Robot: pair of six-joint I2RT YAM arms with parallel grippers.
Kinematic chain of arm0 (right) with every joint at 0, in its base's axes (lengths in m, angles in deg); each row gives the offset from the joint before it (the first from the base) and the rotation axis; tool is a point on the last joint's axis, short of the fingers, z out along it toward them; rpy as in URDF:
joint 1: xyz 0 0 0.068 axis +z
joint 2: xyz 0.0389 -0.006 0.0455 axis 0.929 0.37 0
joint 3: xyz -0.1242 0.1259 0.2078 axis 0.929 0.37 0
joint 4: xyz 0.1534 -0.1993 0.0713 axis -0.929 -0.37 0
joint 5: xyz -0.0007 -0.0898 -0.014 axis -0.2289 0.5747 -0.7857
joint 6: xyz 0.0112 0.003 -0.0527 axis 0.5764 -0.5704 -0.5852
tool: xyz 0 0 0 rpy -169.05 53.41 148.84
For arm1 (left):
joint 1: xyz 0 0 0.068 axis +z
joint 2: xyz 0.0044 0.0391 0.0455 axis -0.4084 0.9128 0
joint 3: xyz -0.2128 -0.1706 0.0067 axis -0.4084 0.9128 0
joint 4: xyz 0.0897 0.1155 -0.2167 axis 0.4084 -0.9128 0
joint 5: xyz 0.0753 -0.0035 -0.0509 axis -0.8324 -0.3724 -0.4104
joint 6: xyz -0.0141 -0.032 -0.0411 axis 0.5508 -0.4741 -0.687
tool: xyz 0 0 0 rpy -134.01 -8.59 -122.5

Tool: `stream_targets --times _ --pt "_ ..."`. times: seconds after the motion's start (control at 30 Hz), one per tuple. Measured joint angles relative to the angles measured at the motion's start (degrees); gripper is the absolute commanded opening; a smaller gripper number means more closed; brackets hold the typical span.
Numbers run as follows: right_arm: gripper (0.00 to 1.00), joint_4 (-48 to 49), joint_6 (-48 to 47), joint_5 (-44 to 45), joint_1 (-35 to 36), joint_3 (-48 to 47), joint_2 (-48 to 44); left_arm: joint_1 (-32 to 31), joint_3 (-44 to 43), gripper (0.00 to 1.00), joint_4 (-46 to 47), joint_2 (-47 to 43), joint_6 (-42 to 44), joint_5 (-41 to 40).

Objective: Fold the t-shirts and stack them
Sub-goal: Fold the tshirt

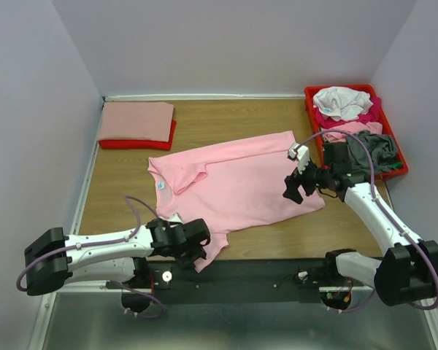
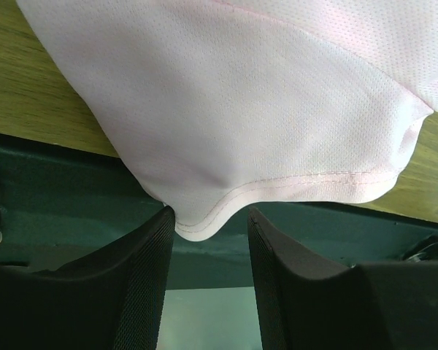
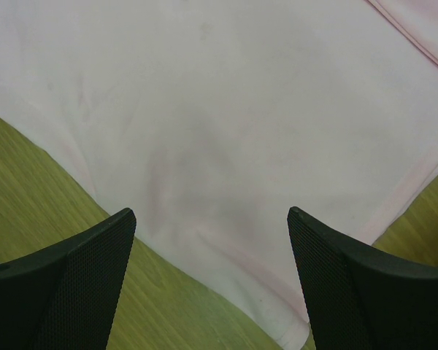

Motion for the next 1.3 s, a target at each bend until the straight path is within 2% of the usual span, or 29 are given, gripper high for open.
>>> stream_targets --times 0.53,0.73,1.3 --pt "0.91 0.0 0.0 0.0 0.0 0.0 0.0 0.0 -0.1 0.53 -1.3 1.4 4.3 1.0" --pt "0.91 0.0 0.2 0.0 0.0 0.0 0.0 0.0 -0.3 0.49 -3.2 1.2 5.8 1.3" --pt "0.91 0.0 0.3 0.0 0.0 0.0 0.0 0.0 1.4 0.47 -0.3 2.3 7.7 4.7"
